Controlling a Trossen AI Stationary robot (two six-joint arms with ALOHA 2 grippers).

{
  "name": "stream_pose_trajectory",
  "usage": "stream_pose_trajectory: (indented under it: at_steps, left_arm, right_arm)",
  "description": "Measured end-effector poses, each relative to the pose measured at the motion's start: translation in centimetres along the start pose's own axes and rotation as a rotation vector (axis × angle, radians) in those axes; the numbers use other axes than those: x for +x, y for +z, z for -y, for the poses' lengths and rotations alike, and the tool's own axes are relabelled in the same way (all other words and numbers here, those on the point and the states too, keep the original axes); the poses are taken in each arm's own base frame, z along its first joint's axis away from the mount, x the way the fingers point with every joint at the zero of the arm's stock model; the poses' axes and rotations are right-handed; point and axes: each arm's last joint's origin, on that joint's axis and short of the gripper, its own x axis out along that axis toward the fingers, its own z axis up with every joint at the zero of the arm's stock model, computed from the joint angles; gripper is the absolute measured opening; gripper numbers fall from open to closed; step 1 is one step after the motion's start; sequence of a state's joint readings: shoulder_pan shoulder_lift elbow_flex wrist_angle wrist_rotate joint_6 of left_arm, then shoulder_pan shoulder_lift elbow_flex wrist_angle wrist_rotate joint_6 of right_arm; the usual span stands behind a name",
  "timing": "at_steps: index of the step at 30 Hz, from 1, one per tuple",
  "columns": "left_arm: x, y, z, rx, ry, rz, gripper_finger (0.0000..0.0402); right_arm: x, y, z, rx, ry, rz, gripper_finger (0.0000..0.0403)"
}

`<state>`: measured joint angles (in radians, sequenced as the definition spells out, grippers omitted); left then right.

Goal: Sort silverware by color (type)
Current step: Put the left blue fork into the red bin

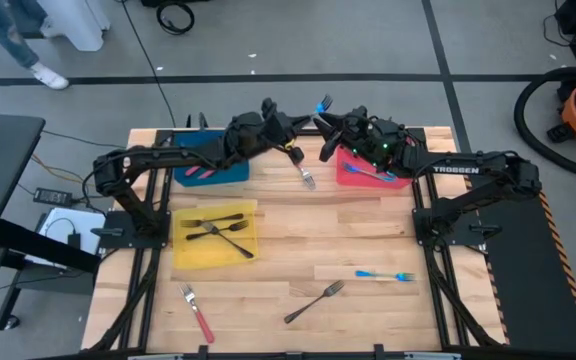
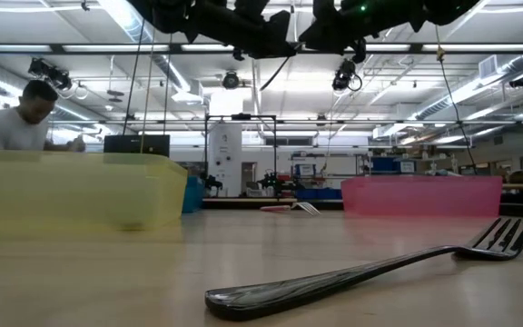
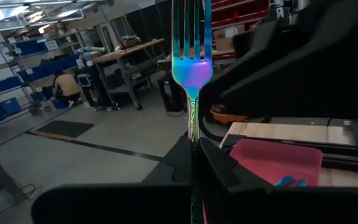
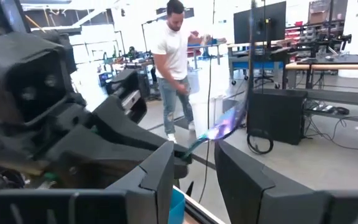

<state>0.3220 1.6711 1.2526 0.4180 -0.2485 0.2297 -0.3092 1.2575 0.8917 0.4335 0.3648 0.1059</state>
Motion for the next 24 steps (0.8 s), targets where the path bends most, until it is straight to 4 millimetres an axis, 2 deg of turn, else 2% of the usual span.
stream_pose_trajectory:
  at_steps: [8,15,19,24]
  left_arm:
    - [-0.4,0.4,1.4,0.027,-0.03,0.015,0.0011]
    - [-0.4,0.2,1.5,0.031,-0.043,-0.002,0.0011]
    - [-0.4,0.2,1.4,0.046,-0.042,-0.002,0.0011]
    - [-0.4,0.2,1.4,0.058,-0.041,-0.005,0.0012]
  right_arm:
    - [1.2,-1.0,-0.4,0.015,0.035,0.02,0.0124]
    - [1.4,-1.2,-0.5,0.0,0.029,0.021,0.0112]
    - [1.4,-1.2,-0.4,-0.009,0.023,0.015,0.0079]
    - [1.4,-1.3,-0.5,-0.054,0.039,0.014,0.0014]
